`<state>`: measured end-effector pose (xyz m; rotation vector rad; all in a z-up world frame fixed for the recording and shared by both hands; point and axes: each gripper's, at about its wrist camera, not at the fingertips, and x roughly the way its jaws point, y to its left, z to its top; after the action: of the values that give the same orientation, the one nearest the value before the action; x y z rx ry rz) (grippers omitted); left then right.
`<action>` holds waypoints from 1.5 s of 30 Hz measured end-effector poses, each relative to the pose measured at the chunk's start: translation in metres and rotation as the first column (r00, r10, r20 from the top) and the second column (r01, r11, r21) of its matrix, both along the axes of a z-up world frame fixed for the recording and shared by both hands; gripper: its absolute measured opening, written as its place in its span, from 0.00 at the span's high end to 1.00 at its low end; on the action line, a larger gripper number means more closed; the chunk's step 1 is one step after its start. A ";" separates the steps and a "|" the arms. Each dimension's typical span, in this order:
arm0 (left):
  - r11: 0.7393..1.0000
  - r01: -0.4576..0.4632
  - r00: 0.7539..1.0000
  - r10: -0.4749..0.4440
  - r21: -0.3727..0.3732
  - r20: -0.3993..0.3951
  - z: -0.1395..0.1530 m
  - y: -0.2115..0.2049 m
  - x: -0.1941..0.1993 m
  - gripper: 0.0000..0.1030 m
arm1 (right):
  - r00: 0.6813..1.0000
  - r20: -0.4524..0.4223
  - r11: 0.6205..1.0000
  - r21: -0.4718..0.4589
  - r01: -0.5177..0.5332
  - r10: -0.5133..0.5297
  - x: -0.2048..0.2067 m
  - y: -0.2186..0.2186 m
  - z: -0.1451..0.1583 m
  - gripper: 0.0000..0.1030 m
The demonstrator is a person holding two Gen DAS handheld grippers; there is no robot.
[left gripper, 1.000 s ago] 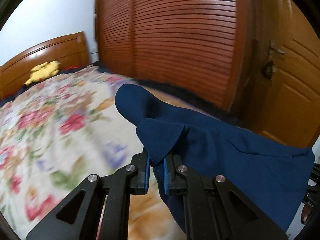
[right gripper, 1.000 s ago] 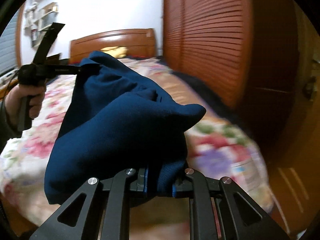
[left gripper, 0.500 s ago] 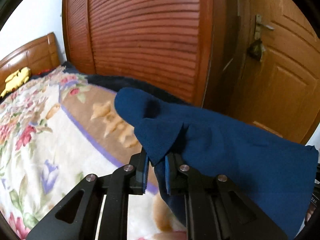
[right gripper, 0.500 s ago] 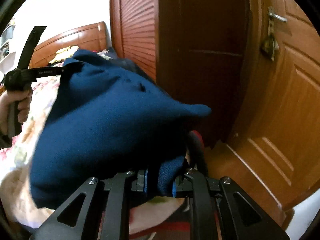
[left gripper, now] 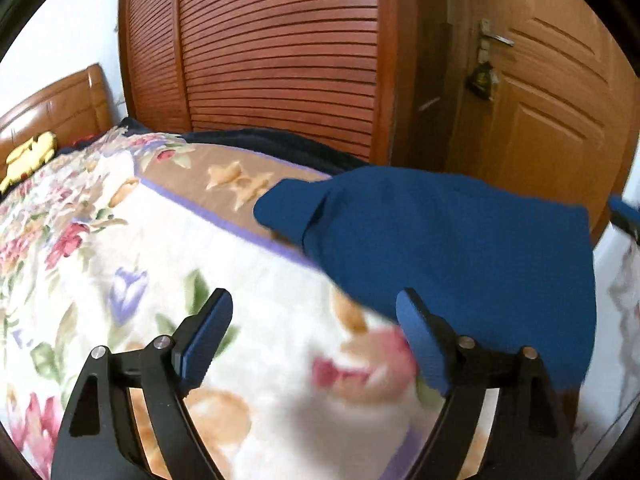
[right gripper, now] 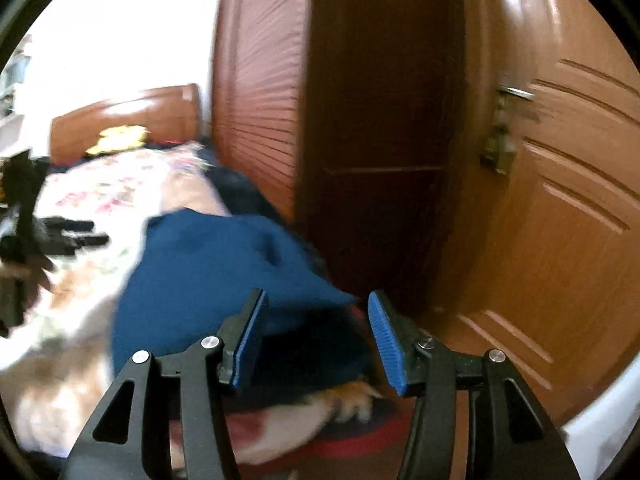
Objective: Fold large clothes
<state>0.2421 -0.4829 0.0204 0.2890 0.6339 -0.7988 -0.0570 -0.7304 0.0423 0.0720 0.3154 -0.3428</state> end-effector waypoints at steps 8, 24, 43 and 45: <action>1.000 -0.006 1.000 0.006 -0.025 0.014 -0.013 0.056 -0.047 0.16 | 0.993 -0.042 0.994 0.019 -0.109 0.110 0.046 0.023 -0.003 0.48; 0.982 -0.180 0.981 0.183 -0.054 0.061 -0.019 0.194 -0.117 0.16 | 0.984 -0.167 0.993 0.116 -0.037 0.056 0.076 0.002 -0.022 0.48; 0.931 -0.341 0.931 0.353 -0.127 0.091 -0.029 0.334 -0.204 0.16 | 0.887 -0.071 0.890 0.026 -0.456 0.456 0.006 0.212 0.012 0.48; 0.916 -0.379 0.916 0.391 -0.129 0.089 -0.033 0.352 -0.205 0.16 | 0.867 -0.072 0.870 0.023 -0.493 0.493 0.002 0.230 0.007 0.48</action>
<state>0.0369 -0.1314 -0.0121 0.1009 0.5158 -0.4305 -0.0553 -0.5000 0.0495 -0.0199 0.3972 0.1677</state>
